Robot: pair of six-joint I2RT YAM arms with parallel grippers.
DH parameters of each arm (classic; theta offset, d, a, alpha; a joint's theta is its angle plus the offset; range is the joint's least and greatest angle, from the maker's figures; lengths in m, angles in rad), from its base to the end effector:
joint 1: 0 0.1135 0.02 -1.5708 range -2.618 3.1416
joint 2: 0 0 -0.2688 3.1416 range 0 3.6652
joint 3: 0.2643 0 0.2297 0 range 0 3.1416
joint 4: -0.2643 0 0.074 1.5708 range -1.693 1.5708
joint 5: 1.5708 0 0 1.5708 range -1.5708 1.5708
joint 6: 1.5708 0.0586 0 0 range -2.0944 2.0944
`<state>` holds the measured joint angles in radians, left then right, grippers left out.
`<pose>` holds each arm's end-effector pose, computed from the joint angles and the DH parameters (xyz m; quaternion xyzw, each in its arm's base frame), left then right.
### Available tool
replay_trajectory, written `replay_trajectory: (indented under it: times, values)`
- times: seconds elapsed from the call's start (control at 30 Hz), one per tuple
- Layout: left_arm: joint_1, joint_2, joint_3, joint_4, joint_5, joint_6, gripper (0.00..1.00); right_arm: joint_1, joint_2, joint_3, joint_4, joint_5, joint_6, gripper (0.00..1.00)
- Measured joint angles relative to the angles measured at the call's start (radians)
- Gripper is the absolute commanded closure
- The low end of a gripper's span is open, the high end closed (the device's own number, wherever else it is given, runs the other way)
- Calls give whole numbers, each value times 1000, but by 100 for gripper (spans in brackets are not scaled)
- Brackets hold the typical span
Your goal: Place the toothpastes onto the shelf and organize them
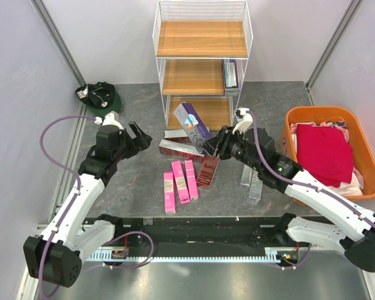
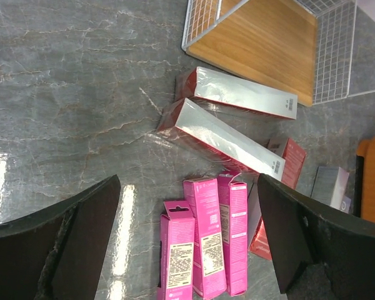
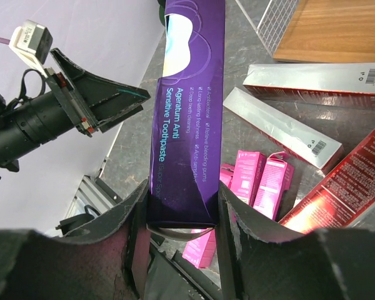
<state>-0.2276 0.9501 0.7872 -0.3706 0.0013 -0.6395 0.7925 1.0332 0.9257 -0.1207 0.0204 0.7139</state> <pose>0.2010 -0.0466 0.2880 -0.1773 0.8502 -0.2088 0.4496 0.1682 0.1689 0.3503 -0.0244 0.7826 0.4196 0.4592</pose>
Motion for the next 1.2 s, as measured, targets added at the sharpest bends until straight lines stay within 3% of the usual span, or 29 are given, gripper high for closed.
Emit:
replay_trajectory:
  times: [0.73,0.93,1.2]
  values:
    - [0,49,0,-3,0,17,4,-250,92,26,135,-230,86,89]
    - [0,54,0,-3,1,17,4,-378,217,36,309,-297,207,89]
    - [0,58,-1,-3,8,18,5,-447,371,45,481,-301,369,89]
